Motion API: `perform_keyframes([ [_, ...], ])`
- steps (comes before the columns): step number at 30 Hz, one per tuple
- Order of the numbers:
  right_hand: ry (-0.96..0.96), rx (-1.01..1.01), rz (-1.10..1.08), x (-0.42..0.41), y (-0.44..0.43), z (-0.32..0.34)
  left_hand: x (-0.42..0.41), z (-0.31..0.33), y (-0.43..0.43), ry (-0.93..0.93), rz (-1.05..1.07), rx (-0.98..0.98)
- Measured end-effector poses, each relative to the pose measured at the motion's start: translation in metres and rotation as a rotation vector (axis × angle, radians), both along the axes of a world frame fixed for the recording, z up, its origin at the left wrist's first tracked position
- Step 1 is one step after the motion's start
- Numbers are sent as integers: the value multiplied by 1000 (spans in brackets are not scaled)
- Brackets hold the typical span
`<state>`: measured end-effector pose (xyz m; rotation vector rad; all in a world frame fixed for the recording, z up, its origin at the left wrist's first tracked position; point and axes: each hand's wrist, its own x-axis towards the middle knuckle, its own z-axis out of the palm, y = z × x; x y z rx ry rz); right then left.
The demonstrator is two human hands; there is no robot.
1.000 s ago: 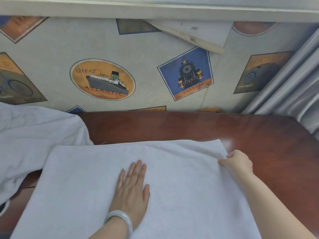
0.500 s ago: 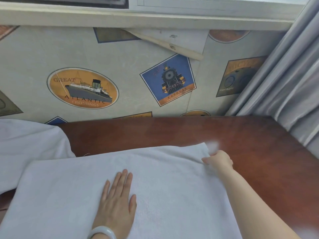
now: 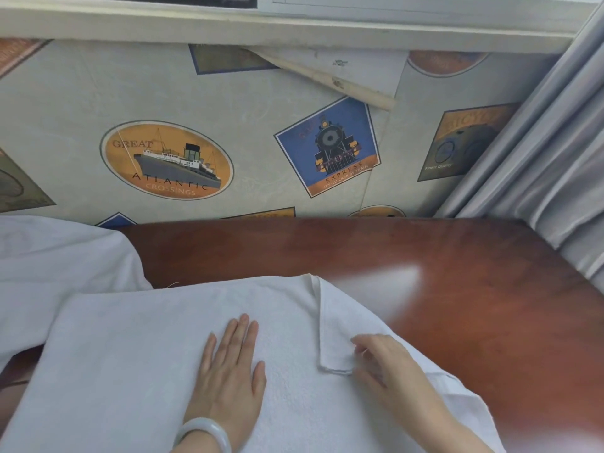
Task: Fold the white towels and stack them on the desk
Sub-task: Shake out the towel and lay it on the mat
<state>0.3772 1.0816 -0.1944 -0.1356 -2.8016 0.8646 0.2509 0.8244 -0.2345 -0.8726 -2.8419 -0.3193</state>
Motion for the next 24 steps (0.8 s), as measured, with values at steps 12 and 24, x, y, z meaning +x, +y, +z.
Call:
perform_keyframes([
  [12, -297, 98, -69, -47, 45, 44, 1, 0, -1, -39, 18, -16],
  [24, -213, -82, -617, -62, 103, 28, 0, -1, -1, -61, 14, -17],
])
